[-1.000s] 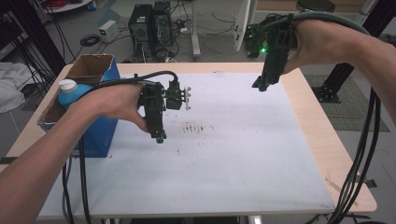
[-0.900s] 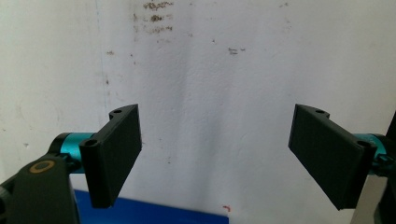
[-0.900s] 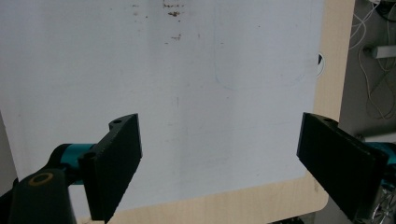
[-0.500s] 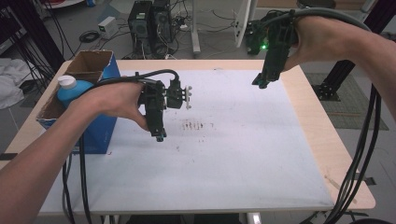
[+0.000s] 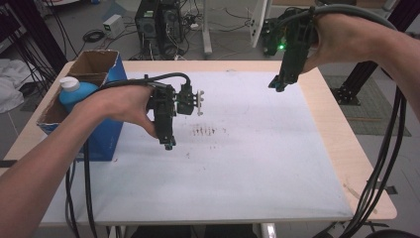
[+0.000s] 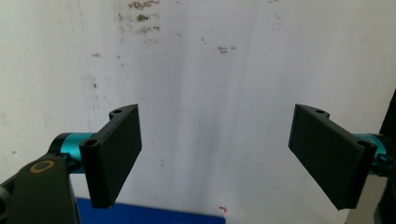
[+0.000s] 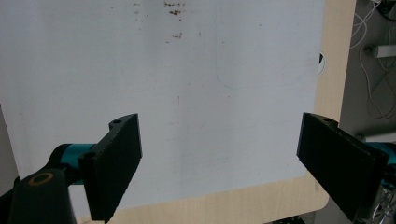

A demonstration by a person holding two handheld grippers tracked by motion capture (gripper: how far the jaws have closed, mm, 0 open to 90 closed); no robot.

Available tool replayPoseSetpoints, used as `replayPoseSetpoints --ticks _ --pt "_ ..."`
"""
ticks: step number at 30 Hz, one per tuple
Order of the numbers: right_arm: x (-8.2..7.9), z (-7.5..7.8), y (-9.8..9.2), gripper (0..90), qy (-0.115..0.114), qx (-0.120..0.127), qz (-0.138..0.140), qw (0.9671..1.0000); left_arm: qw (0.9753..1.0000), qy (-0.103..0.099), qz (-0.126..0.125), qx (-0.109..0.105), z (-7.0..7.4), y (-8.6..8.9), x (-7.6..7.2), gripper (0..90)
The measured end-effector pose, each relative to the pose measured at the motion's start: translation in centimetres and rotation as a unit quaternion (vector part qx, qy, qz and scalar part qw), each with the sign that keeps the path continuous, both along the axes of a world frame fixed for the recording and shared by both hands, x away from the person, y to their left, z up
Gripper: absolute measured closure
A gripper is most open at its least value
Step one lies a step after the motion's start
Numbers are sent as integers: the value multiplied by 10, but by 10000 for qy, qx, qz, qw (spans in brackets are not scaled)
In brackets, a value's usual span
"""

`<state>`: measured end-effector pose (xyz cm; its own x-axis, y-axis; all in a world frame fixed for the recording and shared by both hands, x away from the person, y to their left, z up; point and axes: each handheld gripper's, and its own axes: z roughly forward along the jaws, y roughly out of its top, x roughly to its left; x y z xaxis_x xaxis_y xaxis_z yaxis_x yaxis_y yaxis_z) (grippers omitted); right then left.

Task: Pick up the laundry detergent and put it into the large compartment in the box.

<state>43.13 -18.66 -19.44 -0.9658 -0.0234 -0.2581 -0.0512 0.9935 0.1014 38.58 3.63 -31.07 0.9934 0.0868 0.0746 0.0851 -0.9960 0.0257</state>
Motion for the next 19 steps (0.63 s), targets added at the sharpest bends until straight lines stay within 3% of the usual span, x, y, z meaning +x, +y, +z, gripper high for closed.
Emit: replayPoseSetpoints --ticks 19 --pt "0 0 -1 131 15 -1 -8 10000 10000 -15 -54 -40 2 1 -1 173"
